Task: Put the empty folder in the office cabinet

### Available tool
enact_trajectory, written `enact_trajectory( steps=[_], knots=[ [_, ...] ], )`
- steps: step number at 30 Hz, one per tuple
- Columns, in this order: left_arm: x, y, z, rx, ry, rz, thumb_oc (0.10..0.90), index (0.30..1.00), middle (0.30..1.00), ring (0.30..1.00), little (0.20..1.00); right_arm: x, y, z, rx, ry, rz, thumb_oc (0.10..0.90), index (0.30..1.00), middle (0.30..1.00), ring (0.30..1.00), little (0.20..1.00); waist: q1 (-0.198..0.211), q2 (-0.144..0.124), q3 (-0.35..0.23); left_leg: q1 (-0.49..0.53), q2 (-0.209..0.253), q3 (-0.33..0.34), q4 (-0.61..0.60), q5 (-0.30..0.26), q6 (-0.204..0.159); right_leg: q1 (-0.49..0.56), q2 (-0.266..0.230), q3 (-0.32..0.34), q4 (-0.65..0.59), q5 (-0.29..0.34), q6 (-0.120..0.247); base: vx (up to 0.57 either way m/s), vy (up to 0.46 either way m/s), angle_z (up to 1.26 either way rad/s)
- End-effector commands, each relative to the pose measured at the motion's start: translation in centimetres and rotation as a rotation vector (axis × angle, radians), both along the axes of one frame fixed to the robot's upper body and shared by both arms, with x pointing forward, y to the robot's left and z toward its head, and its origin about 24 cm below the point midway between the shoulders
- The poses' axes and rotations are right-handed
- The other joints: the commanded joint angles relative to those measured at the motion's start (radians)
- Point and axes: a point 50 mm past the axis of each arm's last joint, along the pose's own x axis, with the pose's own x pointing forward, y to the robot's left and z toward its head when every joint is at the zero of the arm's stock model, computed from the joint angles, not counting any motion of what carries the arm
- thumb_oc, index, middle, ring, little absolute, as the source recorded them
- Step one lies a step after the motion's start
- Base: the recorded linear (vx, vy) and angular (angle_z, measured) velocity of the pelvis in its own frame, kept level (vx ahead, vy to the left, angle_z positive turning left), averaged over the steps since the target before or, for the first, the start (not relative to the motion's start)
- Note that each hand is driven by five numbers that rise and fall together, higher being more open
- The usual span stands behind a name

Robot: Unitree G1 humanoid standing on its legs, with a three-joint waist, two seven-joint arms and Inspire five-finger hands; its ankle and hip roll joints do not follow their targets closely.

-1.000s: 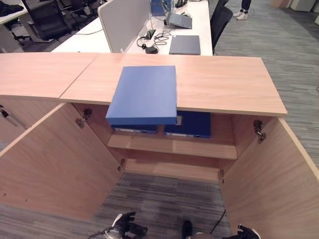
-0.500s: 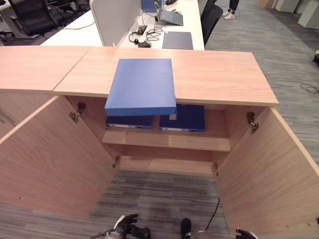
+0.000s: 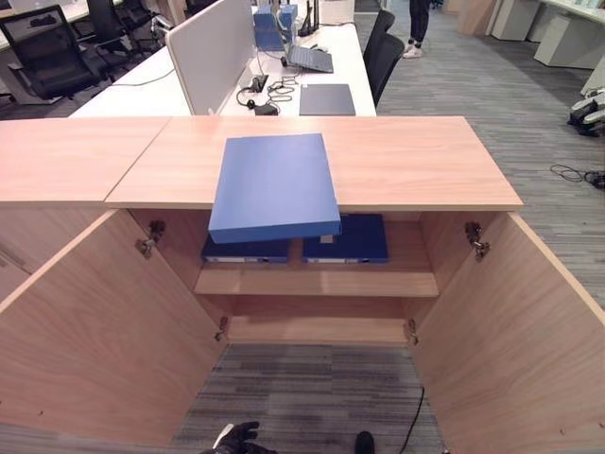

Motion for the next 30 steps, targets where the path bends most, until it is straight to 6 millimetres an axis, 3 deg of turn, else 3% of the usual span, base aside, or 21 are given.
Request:
enact_trajectory(
  steps=[1, 2, 5, 6, 7, 8, 9, 10, 11, 12, 13, 14, 15, 16, 18, 19, 20, 22, 25, 28, 30],
  knots=[
    [2.6, 2.2, 1.3, 0.066, -0.114, 0.023, 0.800, 0.900, 0.900, 0.900, 0.900, 1.9, -0.7, 0.5, -0.036, -0.053, 0.030, 0.800, 0.900, 0.900, 0.900, 0.900, -0.005, -0.044, 0.021, -0.004, 0.011, -0.038, -0.003, -0.039, -0.021, 0.086, -0.141, 0.028, 0.045, -0.094, 0.158, 0.04, 0.023, 0.00],
    [3.3, 2.3, 1.6, 0.066, -0.147, 0.034, 0.800, 0.900, 0.900, 0.900, 0.900, 1.9, -0.7, 0.5, -0.038, -0.055, 0.028, 0.800, 0.900, 0.900, 0.900, 0.900, -0.005, -0.046, 0.020, -0.002, 0.011, -0.039, -0.003, -0.041, -0.021, 0.088, -0.141, 0.027, 0.045, -0.094, 0.159, 0.06, 0.029, 0.01],
    [7.7, 3.9, 4.6, 0.100, -0.390, 0.109, 0.800, 0.900, 0.900, 0.900, 0.900, 1.9, -0.9, 0.6, -0.043, -0.079, 0.008, 0.800, 0.900, 0.900, 0.900, 0.900, 0.001, -0.053, 0.015, 0.002, 0.010, -0.046, -0.003, -0.043, -0.021, 0.095, -0.144, 0.017, 0.046, -0.095, 0.162, 0.02, 0.007, 0.04],
    [18.2, 4.6, 16.7, 0.125, -1.011, -0.001, 0.800, 0.900, 0.900, 0.900, 0.900, 2.2, -1.2, 0.9, -0.050, -0.114, 0.009, 0.800, 0.900, 0.900, 0.900, 0.900, -0.004, -0.058, 0.011, -0.002, 0.010, -0.049, -0.003, -0.035, -0.024, 0.090, -0.145, 0.017, 0.050, -0.088, 0.165, 0.03, -0.008, 0.09],
    [18.1, 4.6, 16.7, 0.127, -1.009, -0.001, 0.800, 0.900, 0.900, 0.900, 0.900, 2.2, -1.1, 0.9, -0.048, -0.113, 0.009, 0.800, 0.900, 0.900, 0.900, 0.900, -0.004, -0.060, 0.011, 0.004, 0.011, -0.050, -0.003, -0.046, -0.024, 0.097, -0.145, 0.015, 0.048, -0.096, 0.166, 0.00, -0.005, 0.09],
    [10.4, 10.4, 12.1, 0.169, -0.816, 0.340, 0.800, 0.900, 0.900, 0.900, 0.900, 1.8, -1.2, 1.0, -0.045, -0.143, -0.039, 0.800, 0.900, 0.900, 0.900, 0.900, 0.023, -0.064, 0.016, -0.001, 0.009, -0.062, -0.003, -0.040, -0.024, 0.100, -0.147, 0.004, 0.049, -0.097, 0.169, 0.01, 0.008, 0.11],
    [9.4, 12.9, 13.3, 0.142, -0.881, 0.516, 0.800, 0.900, 0.900, 0.900, 0.900, 1.4, -1.3, 1.0, -0.036, -0.143, -0.043, 0.800, 0.900, 0.900, 0.900, 0.900, 0.030, -0.064, 0.016, -0.003, 0.009, -0.065, -0.003, -0.039, -0.026, 0.101, -0.147, -0.001, 0.050, -0.098, 0.170, -0.07, -0.010, 0.03],
    [7.5, 13.2, 13.0, 0.255, -0.897, 0.603, 0.800, 0.900, 0.900, 0.900, 0.900, 0.9, -0.7, 0.7, -0.023, -0.138, -0.063, 0.800, 0.900, 0.900, 0.900, 0.900, 0.046, -0.074, 0.018, -0.009, 0.010, -0.070, -0.003, -0.025, -0.026, 0.097, -0.149, -0.005, 0.051, -0.089, 0.167, 0.00, 0.000, 0.00],
    [7.3, 13.1, 12.9, 0.259, -0.892, 0.605, 0.800, 0.900, 0.900, 0.900, 0.900, 0.8, -0.7, 0.7, -0.025, -0.134, -0.061, 0.800, 0.900, 0.900, 0.900, 0.900, 0.042, -0.072, 0.015, -0.001, 0.011, -0.072, -0.003, -0.039, -0.027, 0.108, -0.148, -0.008, 0.047, -0.099, 0.169, 0.01, -0.088, 0.10],
    [9.2, 10.1, 14.4, 0.333, -1.075, 0.531, 0.800, 0.900, 0.900, 0.900, 0.900, 0.1, 0.8, 0.3, -0.032, -0.130, -0.050, 0.800, 0.900, 0.900, 0.900, 0.900, 0.061, -0.101, 0.011, 0.000, 0.015, -0.085, -0.003, -0.041, -0.032, 0.118, -0.148, -0.021, 0.045, -0.106, 0.168, 0.05, -0.071, 0.22],
    [9.2, 10.1, 14.4, 0.333, -1.076, 0.531, 0.800, 0.900, 0.900, 0.900, 0.900, 0.1, 0.8, 0.3, -0.032, -0.130, -0.050, 0.800, 0.900, 0.900, 0.900, 0.900, 0.061, -0.101, 0.012, 0.000, 0.015, -0.085, -0.003, -0.041, -0.032, 0.118, -0.148, -0.021, 0.045, -0.106, 0.168, -0.05, -0.104, 0.41],
    [9.2, 7.6, 14.8, 0.154, -1.124, 0.671, 0.800, 0.900, 0.900, 0.900, 0.900, 0.0, 0.7, 0.2, -0.040, -0.114, -0.060, 0.800, 0.900, 0.900, 0.900, 0.900, 0.070, -0.108, 0.018, -0.006, 0.013, -0.093, -0.003, -0.039, -0.028, 0.119, -0.145, -0.028, 0.042, -0.106, 0.167, -0.05, -0.059, 0.32],
    [10.2, 6.8, 17.0, 0.091, -1.253, 0.609, 0.800, 0.900, 0.900, 0.900, 0.900, 0.0, 0.7, 0.1, -0.047, -0.107, -0.079, 0.800, 0.900, 0.900, 0.900, 0.900, 0.078, -0.112, 0.019, -0.010, 0.015, -0.098, -0.003, -0.037, -0.028, 0.119, -0.144, -0.032, 0.043, -0.106, 0.166, -0.06, -0.067, 0.34],
    [10.4, 6.3, 17.7, 0.146, -1.279, 0.532, 0.800, 0.900, 0.900, 0.900, 0.900, 0.1, 0.7, 0.2, -0.050, -0.110, -0.083, 0.800, 0.900, 0.900, 0.900, 0.900, 0.081, -0.114, 0.018, -0.010, 0.016, -0.103, -0.003, -0.037, -0.030, 0.122, -0.143, -0.035, 0.043, -0.107, 0.166, -0.01, -0.041, 0.17],
    [11.4, 6.3, 19.8, 0.271, -1.372, 0.430, 0.800, 0.900, 0.900, 0.900, 0.900, 0.4, 1.1, 0.1, -0.043, -0.125, -0.079, 0.800, 0.900, 0.900, 0.900, 0.900, 0.084, -0.119, 0.014, -0.015, 0.019, -0.107, -0.003, -0.033, -0.034, 0.121, -0.142, -0.038, 0.044, -0.109, 0.165, -0.04, -0.018, 0.17],
    [11.5, 6.2, 19.8, 0.276, -1.374, 0.428, 0.800, 0.900, 0.900, 0.900, 0.900, 0.4, 1.1, 0.1, -0.042, -0.126, -0.080, 0.800, 0.900, 0.900, 0.900, 0.900, 0.085, -0.121, 0.017, -0.020, 0.017, -0.106, -0.003, -0.021, -0.033, 0.115, -0.143, -0.038, 0.047, -0.101, 0.164, -0.03, -0.019, 0.12],
    [11.9, 6.1, 21.5, 0.381, -1.444, 0.342, 0.800, 0.900, 0.900, 0.900, 0.900, 0.5, 1.3, 0.1, -0.044, -0.128, -0.062, 0.800, 0.900, 0.900, 0.900, 0.900, 0.091, -0.121, 0.014, -0.017, 0.020, -0.110, -0.003, -0.033, -0.036, 0.123, -0.141, -0.043, 0.043, -0.112, 0.164, -0.02, -0.017, 0.05],
    [12.2, 5.4, 22.8, 0.480, -1.495, 0.216, 0.800, 0.900, 0.900, 0.900, 0.900, 0.8, 1.4, 0.1, -0.055, -0.134, -0.051, 0.800, 0.900, 0.900, 0.900, 0.900, 0.097, -0.121, 0.015, -0.024, 0.020, -0.113, -0.003, -0.019, -0.037, 0.121, -0.141, -0.050, 0.044, -0.103, 0.162, -0.04, -0.017, -0.03],
    [12.4, 5.0, 24.3, 0.539, -1.538, 0.100, 0.800, 0.900, 0.900, 0.900, 0.900, 0.9, 1.4, 0.2, -0.055, -0.137, -0.050, 0.800, 0.900, 0.900, 0.900, 0.900, 0.101, -0.116, 0.010, -0.020, 0.023, -0.116, -0.003, -0.031, -0.039, 0.128, -0.139, -0.057, 0.040, -0.112, 0.163, 0.01, -0.005, 0.02],
    [12.2, 5.5, 27.5, 0.818, -1.618, -0.179, 0.800, 0.900, 0.900, 0.900, 0.900, 1.0, 1.4, 0.2, -0.038, -0.139, -0.030, 0.800, 0.900, 0.900, 0.900, 0.900, 0.093, -0.099, 0.003, -0.015, 0.023, -0.116, -0.003, -0.034, -0.044, 0.133, -0.139, -0.060, 0.036, -0.109, 0.161, 0.00, 0.011, 0.03],
    [12.4, 5.2, 28.8, 0.885, -1.655, -0.273, 0.800, 0.900, 0.900, 0.900, 0.900, 1.0, 1.3, 0.2, -0.037, -0.140, -0.016, 0.800, 0.900, 0.900, 0.900, 0.900, 0.091, -0.092, 0.002, -0.017, 0.022, -0.114, -0.003, -0.023, -0.044, 0.128, -0.141, -0.063, 0.039, -0.099, 0.161, -0.02, 0.010, 0.01]
  ],
)
